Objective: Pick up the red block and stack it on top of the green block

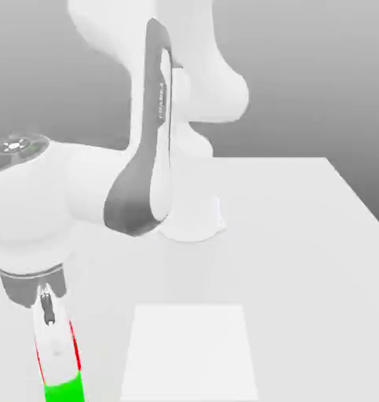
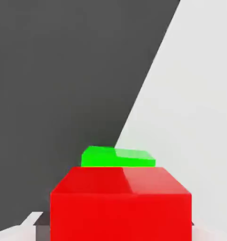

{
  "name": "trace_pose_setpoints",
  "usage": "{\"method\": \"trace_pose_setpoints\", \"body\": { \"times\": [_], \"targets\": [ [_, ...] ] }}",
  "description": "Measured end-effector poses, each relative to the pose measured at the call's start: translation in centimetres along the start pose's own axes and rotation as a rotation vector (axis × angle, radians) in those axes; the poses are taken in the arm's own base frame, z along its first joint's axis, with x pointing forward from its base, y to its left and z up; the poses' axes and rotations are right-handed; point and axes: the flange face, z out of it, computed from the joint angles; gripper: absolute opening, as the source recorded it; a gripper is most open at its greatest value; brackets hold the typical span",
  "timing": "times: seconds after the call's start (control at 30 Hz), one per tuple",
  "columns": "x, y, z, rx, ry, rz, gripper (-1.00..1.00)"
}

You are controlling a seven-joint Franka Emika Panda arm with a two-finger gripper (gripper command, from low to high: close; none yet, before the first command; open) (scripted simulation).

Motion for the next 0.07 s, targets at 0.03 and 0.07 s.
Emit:
{"method": "trace_pose_setpoints", "body": {
  "times": [0.03,0.07],
  "targets": [
    [0.00,0.00,0.00,0.000,0.000,0.000,1.00],
    [0.00,0.00,0.00,0.000,0.000,0.000,1.00]
  ]
}}
